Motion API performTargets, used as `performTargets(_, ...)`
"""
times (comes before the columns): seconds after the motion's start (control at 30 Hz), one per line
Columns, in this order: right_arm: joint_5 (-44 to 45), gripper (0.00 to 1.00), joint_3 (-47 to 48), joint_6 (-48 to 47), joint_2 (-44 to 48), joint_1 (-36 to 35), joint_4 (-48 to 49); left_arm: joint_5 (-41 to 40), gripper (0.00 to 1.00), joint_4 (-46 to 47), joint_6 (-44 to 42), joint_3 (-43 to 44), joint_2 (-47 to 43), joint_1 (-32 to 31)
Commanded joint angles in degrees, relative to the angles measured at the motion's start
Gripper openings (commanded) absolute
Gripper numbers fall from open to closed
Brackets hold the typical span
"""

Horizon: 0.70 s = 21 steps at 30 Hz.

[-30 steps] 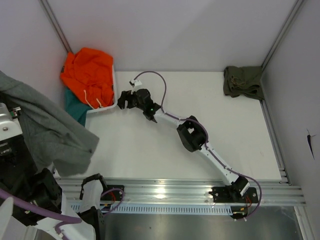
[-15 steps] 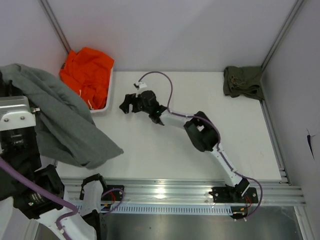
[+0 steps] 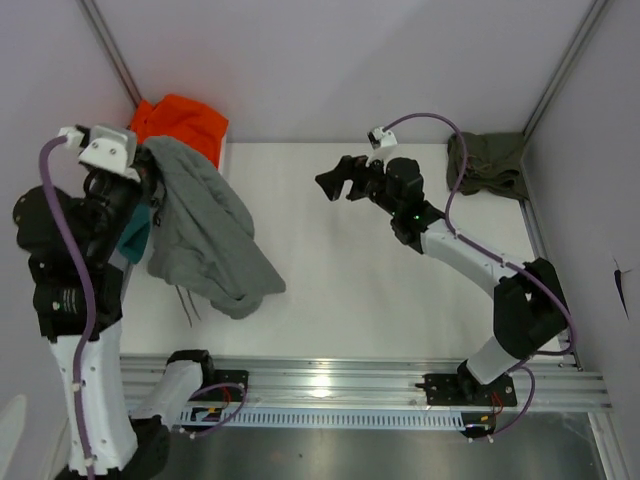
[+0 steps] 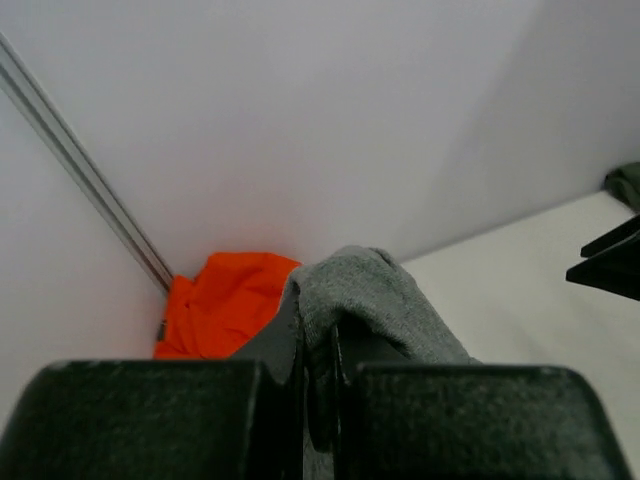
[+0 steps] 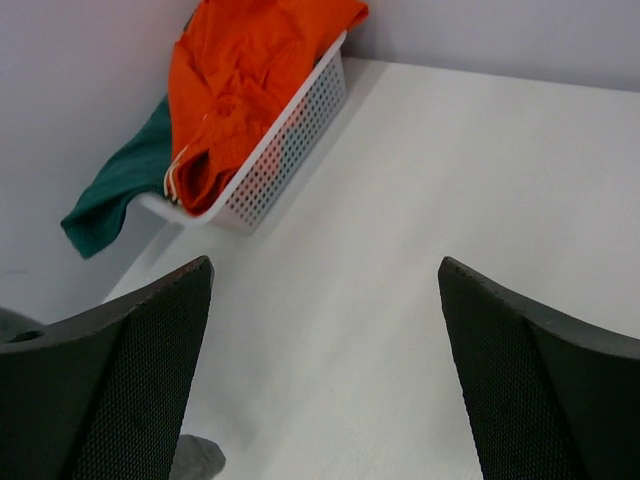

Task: Fold and stack the shorts

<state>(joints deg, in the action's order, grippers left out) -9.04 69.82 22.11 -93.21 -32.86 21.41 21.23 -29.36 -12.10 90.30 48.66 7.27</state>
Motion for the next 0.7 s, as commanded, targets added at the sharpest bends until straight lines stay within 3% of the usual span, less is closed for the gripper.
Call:
performTargets(0.0, -5.3, 0.95, -4.0, -3.9, 5.0, -0.4, -2.5, -9.2, 0.00, -0.2, -1.7, 0.8, 3.9, -9.6)
performTargets(0.23, -7.8, 0.96, -18.4, -13.4, 15.5, -5.2, 3.9, -26.9, 0.00, -3.0, -2.6, 5.4, 17.1, -25.5)
performTargets(0.5, -6.8, 0.92, -28.5, -18.9, 18.9, -7.7, 2.3, -26.2, 0.01, -6.1, -0.6, 8.8, 28.6, -30.3)
performTargets(0.67, 5.2, 0.93, -29.3, -21.8, 14.6, -12.3, -3.1, -27.9, 0.00, -4.7, -1.2, 6.7, 32.5, -30.1)
